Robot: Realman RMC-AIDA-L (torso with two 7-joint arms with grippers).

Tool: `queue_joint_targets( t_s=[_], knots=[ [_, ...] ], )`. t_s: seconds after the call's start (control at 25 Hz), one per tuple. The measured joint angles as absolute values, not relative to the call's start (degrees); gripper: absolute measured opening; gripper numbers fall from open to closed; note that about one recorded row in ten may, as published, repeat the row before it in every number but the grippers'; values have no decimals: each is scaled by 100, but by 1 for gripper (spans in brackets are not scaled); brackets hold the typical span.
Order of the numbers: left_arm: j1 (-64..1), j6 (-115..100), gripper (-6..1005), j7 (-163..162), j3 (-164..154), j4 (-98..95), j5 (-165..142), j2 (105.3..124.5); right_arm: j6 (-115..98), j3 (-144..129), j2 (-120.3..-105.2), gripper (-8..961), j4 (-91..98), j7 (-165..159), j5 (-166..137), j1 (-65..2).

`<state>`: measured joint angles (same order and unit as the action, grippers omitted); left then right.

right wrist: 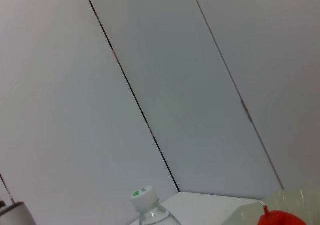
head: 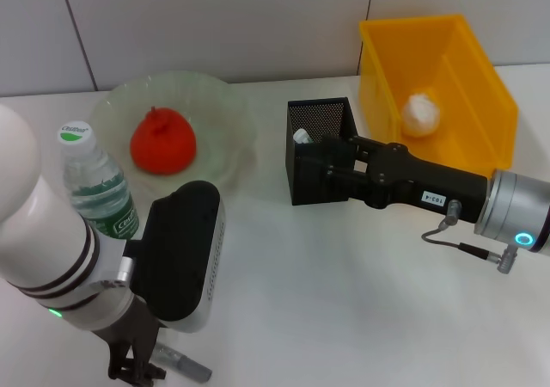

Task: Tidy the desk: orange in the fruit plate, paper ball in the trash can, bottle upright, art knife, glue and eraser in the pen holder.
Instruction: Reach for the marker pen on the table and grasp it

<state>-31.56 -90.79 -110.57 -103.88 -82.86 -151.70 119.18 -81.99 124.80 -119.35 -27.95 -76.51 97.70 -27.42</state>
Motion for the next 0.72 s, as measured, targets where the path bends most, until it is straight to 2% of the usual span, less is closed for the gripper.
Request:
queue_joint_targets(
  t_s=[0.72],
  knots=[
    [-3213, -8936, 564, -11027, -10464, -8070, -15170, 11918, -8243, 12480, -11936, 733, -2774, -7633, 9791, -2742]
  ],
)
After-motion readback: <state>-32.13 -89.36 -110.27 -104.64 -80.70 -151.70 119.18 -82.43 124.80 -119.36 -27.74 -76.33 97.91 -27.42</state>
